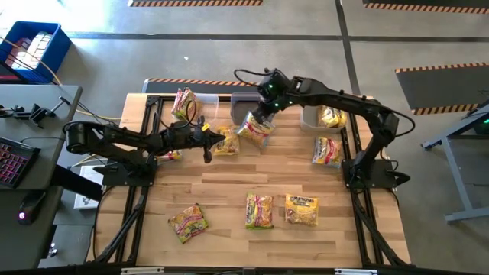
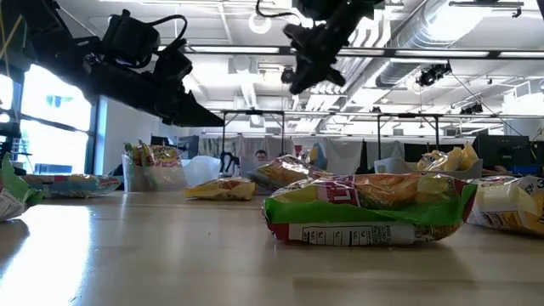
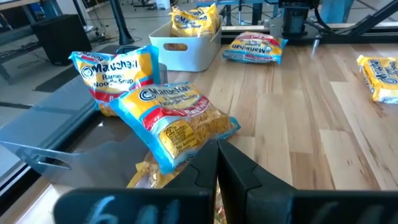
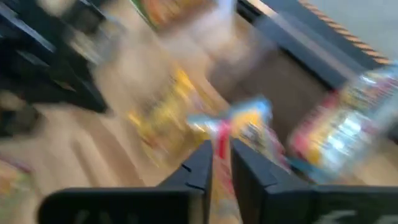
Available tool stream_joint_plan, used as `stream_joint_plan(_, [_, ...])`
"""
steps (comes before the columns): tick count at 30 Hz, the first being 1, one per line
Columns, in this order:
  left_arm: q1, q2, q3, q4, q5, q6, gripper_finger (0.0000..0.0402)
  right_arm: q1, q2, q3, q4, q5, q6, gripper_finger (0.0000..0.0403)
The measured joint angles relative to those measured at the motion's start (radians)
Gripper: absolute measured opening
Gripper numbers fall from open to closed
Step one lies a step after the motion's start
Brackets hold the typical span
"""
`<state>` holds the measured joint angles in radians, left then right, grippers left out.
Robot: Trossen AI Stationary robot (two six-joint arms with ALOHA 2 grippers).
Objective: Sort Maruchan noodles
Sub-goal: Put the bottom right blue noodle pack into the black bin
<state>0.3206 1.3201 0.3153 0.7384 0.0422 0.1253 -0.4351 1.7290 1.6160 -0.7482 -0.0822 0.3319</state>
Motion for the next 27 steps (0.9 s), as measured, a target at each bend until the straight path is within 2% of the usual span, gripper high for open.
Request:
stream_joint_plan(5, [0.0, 0.0, 0.0, 0.0, 0.0, 0.0, 0.0, -0.004, 0.002, 0.006, -0.227, 0.021, -0.102, 0.0112])
stream_joint_plan(8, [0.0, 0.0, 0.0, -0.001, 0.001, 0.0, 0.0, -0.007, -0.005, -0.055, -0.234, -0.007, -0.169, 0.0155])
stream_joint_plan(10, [0.0, 0.0, 0.0, -0.004, 0.006, 0.0, 0.0, -0.019, -0.032, -0.158, -0.147, -0.063, -0.196, 0.0172])
stream_joint_plan(13, [0.0, 0.0, 0.0, -0.014, 0.008, -0.001, 0.0, -0.039, -0.099, -0.356, 0.132, -0.136, -0.186, 0.0177])
stream_joint_plan(18, [0.0, 0.0, 0.0, -0.015, 0.008, -0.001, 0.0, -0.055, -0.164, -0.652, 0.509, -0.124, -0.059, 0.0173])
stream_joint_plan(23, [0.0, 0.0, 0.0, 0.003, 0.016, -0.016, 0.0, -0.073, -0.159, -0.785, 0.721, -0.127, 0.052, 0.0191])
stream_joint_plan(27, [0.0, 0.0, 0.0, 0.015, 0.039, -0.018, 0.0, -0.113, -0.159, -0.801, 0.73, -0.119, 0.015, 0.0229])
